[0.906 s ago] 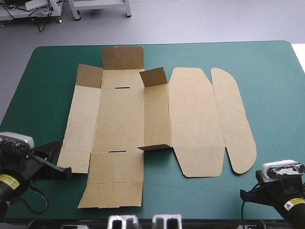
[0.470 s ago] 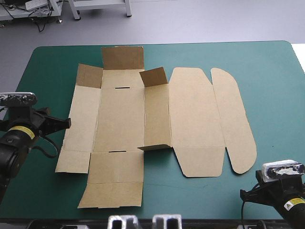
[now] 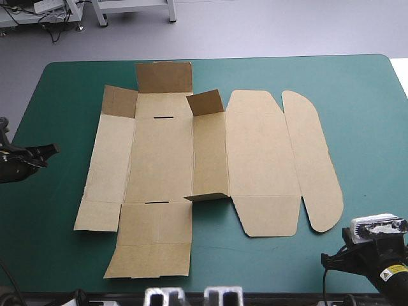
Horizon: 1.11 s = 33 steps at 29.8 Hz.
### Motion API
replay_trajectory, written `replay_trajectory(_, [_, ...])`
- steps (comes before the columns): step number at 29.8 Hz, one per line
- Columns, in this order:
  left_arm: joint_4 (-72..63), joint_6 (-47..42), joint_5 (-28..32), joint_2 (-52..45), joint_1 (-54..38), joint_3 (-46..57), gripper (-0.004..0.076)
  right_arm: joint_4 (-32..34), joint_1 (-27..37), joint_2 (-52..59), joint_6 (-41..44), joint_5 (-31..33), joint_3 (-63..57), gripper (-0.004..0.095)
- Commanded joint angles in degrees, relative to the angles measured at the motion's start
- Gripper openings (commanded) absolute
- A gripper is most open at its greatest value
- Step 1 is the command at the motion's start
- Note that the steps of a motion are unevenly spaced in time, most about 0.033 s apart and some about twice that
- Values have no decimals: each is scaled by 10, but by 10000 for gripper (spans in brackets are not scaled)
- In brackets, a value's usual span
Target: Fold the box
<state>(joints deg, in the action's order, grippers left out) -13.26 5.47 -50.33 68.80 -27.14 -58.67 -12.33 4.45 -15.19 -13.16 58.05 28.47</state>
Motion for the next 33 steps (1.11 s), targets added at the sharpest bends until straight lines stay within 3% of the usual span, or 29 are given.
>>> replay_trajectory(1, [-183,134,-54,30,-74,-20,15,-4,0,-6,-3,-34,14,-13])
replay_trajectory(8, [-367,342,-117,82,-92,-20,13,-4,0,-6,-3,-34,14,-13])
replay_trajectory(16, [-333,349,-114,91,-91,-20,43,-4,0,-6,-3,-34,14,-13])
replay_trajectory(18, [-307,349,-117,92,-90,-20,104,-4,0,-6,-3,-34,14,-13])
replay_trajectory(20, [-287,349,-117,94,-84,-20,214,-4,0,-6,-3,-34,14,-13])
replay_trajectory(24, [-263,342,-116,113,-68,-19,536,-4,0,-6,-3,-34,14,-13])
replay_trajectory(26, [-262,324,-118,124,-59,-18,636,-4,0,-6,-3,-34,14,-13])
replay_trajectory(33, [-290,318,-164,185,-38,-18,615,-4,0,-6,-3,-34,14,-13])
